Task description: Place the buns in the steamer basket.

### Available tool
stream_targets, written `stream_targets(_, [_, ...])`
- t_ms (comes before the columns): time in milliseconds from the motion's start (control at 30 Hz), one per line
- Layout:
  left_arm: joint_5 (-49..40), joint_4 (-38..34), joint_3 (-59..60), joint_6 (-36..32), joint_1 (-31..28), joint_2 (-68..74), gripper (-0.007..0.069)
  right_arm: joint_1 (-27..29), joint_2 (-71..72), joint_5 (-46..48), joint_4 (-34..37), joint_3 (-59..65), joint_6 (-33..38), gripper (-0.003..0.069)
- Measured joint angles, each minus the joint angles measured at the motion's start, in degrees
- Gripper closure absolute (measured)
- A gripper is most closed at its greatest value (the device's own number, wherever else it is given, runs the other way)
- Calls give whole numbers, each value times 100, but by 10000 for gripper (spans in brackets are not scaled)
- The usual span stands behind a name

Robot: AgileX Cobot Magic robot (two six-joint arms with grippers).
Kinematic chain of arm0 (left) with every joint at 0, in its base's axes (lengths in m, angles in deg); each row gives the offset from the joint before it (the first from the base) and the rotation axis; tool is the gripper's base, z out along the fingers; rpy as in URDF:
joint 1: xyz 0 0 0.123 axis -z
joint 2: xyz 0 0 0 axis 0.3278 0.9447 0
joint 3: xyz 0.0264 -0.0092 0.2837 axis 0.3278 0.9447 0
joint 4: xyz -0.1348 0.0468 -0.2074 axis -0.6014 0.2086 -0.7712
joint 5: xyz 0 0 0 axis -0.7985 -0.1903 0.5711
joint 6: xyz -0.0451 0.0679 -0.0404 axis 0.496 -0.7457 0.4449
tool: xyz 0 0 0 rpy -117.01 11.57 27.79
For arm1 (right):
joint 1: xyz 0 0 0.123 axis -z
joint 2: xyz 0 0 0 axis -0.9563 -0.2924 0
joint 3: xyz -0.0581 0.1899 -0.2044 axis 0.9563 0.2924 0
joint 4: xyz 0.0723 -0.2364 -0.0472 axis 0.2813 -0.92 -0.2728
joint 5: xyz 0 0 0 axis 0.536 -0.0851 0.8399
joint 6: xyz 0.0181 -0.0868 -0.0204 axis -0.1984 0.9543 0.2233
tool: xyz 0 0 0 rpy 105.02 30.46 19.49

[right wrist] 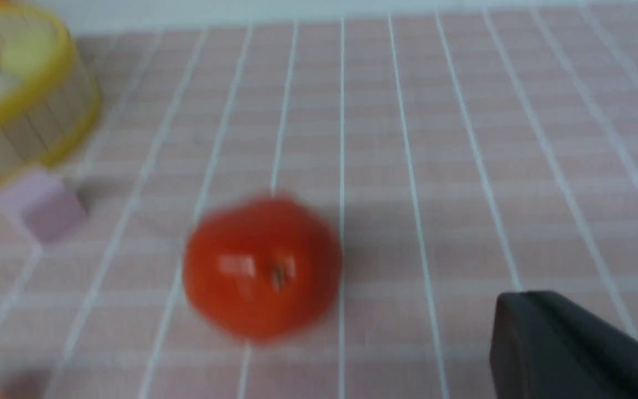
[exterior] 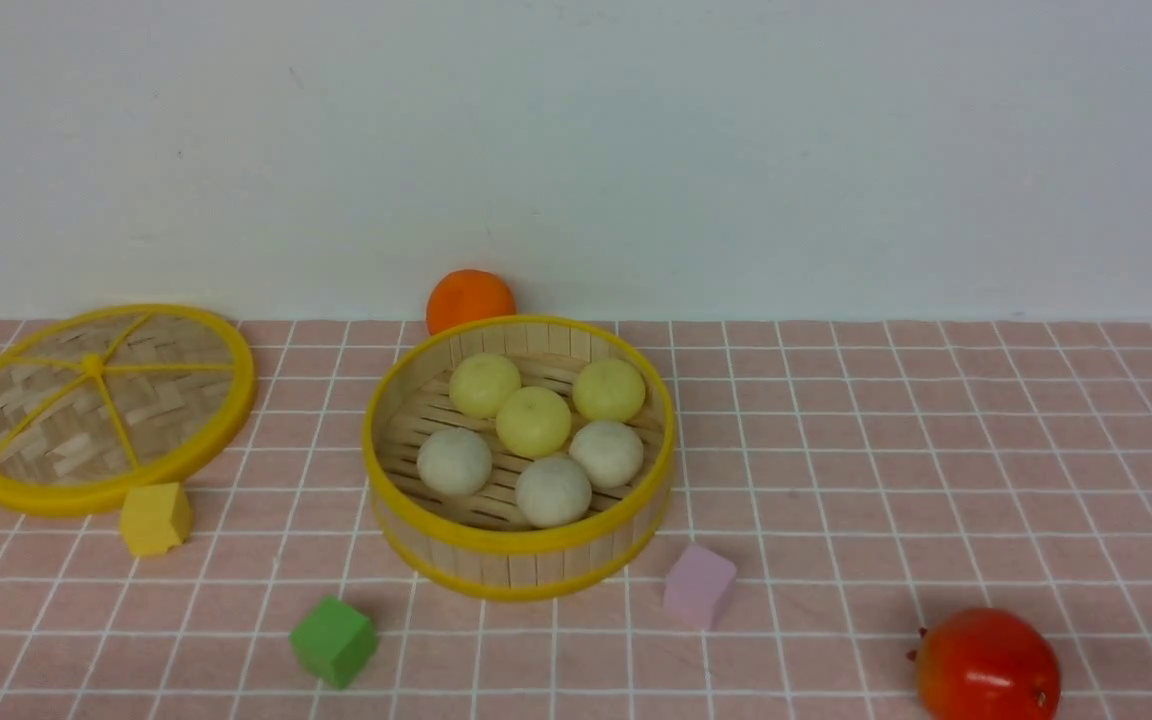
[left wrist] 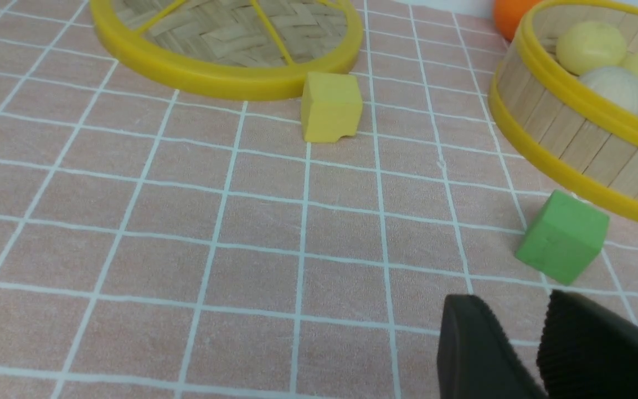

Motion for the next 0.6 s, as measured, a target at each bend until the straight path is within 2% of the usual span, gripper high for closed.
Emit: stream_targets(600, [-6,0,0,0,0,0,386,17,317,122,74,2,102,643])
